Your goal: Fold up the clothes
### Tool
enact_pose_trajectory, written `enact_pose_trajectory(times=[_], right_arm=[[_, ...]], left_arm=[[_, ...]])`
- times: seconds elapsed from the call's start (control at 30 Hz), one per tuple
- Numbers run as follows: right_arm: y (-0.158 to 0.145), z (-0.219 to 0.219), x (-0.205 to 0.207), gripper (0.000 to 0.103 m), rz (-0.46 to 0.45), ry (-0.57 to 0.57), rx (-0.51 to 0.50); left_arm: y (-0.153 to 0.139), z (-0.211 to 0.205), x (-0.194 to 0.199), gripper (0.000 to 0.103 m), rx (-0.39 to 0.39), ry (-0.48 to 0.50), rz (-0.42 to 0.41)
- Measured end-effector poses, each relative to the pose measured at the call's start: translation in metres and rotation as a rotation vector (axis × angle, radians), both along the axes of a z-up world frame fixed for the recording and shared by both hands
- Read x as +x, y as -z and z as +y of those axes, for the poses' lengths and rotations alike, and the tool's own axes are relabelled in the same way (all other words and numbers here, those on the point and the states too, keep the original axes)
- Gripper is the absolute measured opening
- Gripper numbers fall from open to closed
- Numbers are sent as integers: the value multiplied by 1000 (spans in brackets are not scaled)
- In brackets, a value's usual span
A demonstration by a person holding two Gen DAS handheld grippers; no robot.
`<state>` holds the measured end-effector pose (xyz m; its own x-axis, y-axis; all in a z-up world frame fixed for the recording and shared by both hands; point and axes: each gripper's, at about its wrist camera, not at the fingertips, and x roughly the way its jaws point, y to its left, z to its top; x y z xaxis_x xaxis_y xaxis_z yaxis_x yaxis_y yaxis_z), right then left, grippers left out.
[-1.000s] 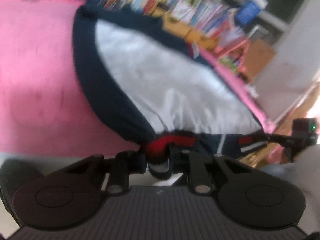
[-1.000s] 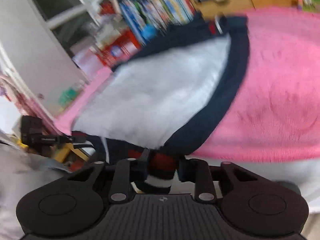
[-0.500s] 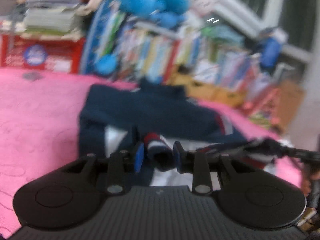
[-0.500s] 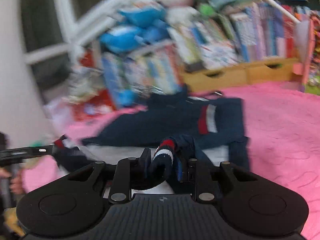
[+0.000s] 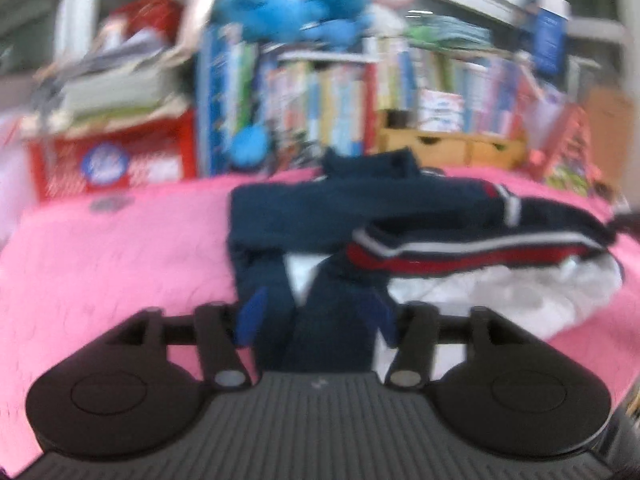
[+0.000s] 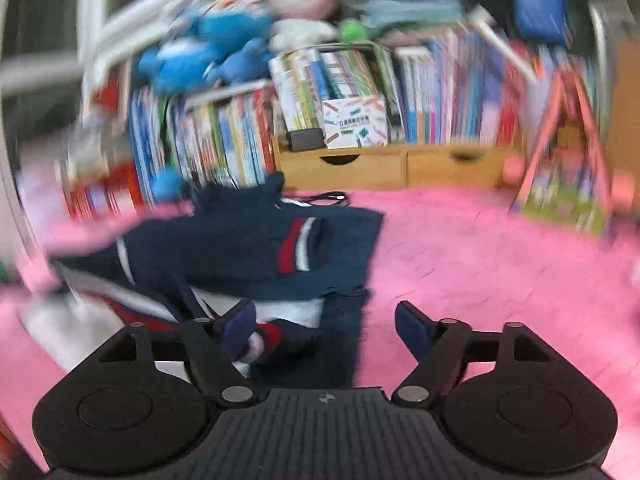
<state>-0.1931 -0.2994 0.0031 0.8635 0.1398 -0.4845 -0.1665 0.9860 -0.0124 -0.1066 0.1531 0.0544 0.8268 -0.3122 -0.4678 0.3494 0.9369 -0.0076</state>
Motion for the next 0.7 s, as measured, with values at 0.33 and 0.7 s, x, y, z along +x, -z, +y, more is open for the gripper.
enact_pose_trajectory(times=[0.33, 0.7], right_arm=[[11, 24, 7, 79, -78, 50, -261], [3, 12, -2, 91, -100, 10, -222]], left_arm=[[37, -50, 21, 68, 217, 4, 29], [25, -27, 31, 68, 147, -2, 18]])
